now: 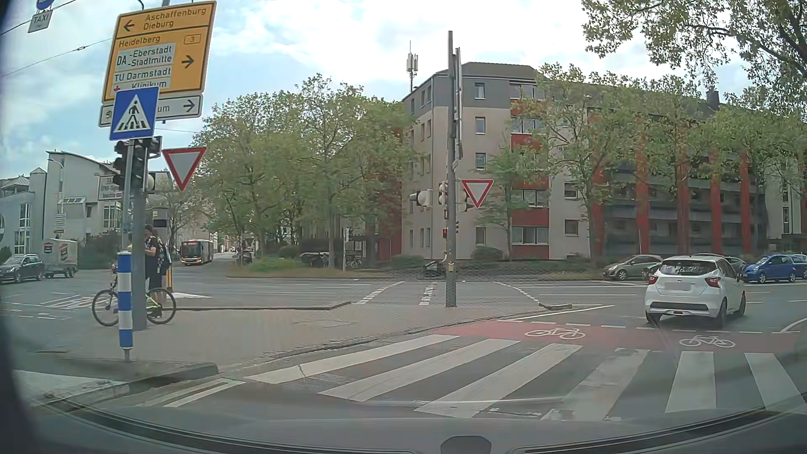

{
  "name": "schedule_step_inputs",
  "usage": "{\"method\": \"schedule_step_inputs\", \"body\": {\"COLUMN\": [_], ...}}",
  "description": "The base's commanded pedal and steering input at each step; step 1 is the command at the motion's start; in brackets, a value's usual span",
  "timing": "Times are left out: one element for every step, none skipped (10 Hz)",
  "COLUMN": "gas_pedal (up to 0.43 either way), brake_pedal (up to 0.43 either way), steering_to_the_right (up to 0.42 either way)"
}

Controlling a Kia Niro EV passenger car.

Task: Follow the waypoints while adhering to traffic rules and regulations

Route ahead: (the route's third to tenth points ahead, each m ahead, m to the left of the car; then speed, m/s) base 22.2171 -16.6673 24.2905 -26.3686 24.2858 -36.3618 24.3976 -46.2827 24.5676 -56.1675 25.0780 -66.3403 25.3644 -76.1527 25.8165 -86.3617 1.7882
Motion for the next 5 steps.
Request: {"method": "schedule_step_inputs", "body": {"gas_pedal": [0.000, 0.000, 0.000, 0.000, 0.000], "brake_pedal": [0.293, 0.122, 0.024, 0.024, 0.030], "steering_to_the_right": [0.321, 0.320, 0.319, 0.319, 0.318]}}
